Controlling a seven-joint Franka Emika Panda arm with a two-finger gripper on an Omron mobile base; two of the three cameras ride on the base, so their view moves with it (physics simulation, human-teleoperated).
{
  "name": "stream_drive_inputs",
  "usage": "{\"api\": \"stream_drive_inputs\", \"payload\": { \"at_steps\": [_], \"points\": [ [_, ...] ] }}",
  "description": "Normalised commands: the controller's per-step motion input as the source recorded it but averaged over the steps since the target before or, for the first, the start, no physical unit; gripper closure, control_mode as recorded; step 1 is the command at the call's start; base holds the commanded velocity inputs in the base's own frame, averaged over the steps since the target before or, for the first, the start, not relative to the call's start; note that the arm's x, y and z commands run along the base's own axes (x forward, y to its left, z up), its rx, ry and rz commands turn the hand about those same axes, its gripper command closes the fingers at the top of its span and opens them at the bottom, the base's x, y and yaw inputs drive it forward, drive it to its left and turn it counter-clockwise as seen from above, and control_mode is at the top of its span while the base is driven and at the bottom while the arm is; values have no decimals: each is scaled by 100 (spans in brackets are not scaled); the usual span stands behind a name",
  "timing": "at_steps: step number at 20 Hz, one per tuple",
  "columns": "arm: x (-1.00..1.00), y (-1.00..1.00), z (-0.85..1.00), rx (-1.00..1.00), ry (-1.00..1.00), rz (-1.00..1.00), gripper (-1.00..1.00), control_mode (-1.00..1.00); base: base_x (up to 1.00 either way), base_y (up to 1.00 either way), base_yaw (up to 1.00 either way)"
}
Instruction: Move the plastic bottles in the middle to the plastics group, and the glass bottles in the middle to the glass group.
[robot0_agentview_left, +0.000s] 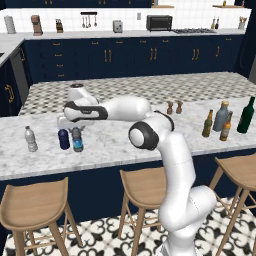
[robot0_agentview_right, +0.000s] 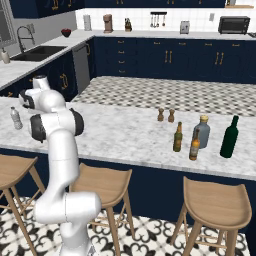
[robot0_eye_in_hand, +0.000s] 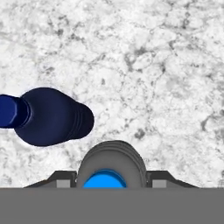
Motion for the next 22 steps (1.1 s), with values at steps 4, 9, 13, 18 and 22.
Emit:
{"api": "stream_drive_inputs", "payload": {
  "at_steps": [4, 9, 13, 18, 22],
  "points": [
    [-21, -45, -36, 0, 0, 0, -100, -100, 0, 0, 0],
    [-10, -8, -3, 6, -1, 0, -100, -100, 0, 0, 0],
    [0, 0, 30, 11, -2, 1, -100, -100, 0, 0, 0],
    [2, -13, 47, 14, -5, 2, -100, -100, 0, 0, 0],
    [6, -35, 53, 13, -7, 0, -100, -100, 0, 0, 0]
  ]
}}
